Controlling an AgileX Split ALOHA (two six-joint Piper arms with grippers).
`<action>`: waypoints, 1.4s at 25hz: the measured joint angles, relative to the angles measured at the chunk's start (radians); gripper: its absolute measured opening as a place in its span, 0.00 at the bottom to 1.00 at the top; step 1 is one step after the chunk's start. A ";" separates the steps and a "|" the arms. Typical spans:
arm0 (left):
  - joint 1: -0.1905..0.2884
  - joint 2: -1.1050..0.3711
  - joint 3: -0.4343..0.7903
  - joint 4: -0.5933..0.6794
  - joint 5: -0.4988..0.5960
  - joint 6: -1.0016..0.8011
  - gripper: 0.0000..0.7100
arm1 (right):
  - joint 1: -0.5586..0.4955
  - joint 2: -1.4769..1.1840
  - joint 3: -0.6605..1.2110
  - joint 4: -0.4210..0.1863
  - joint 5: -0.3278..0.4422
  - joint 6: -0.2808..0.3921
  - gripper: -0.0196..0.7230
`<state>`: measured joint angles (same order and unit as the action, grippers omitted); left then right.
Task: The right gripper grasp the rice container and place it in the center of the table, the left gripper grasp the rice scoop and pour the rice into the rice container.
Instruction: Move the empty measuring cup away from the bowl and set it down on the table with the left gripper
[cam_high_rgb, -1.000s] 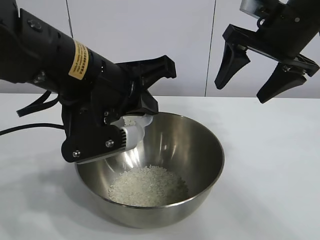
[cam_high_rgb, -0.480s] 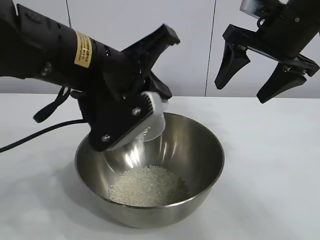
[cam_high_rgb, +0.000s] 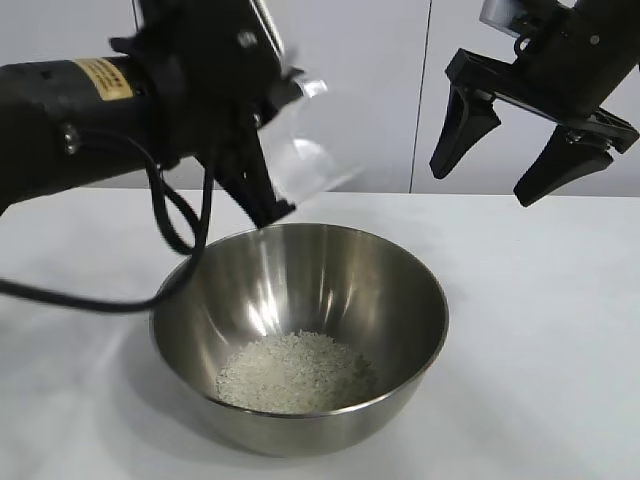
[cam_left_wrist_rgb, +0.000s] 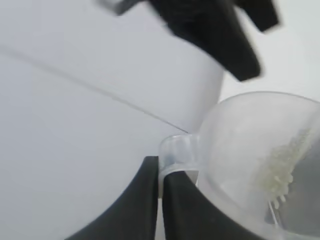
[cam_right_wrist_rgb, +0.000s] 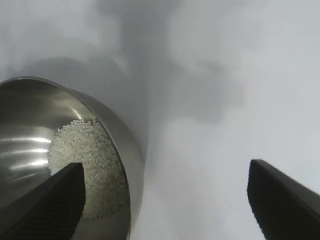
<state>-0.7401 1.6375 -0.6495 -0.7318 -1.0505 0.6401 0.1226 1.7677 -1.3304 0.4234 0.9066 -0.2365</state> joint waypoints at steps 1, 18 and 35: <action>0.019 -0.005 0.000 -0.026 0.027 0.000 0.01 | 0.000 0.000 0.000 0.000 0.000 0.000 0.85; 0.431 0.129 0.228 0.653 0.011 -0.561 0.01 | 0.000 0.000 0.000 0.000 -0.008 0.000 0.85; 0.441 0.390 0.231 0.822 -0.086 -0.582 0.01 | 0.000 0.000 0.000 0.000 -0.037 0.000 0.85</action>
<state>-0.2989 2.0271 -0.4187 0.0898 -1.1369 0.0585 0.1226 1.7677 -1.3304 0.4234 0.8692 -0.2365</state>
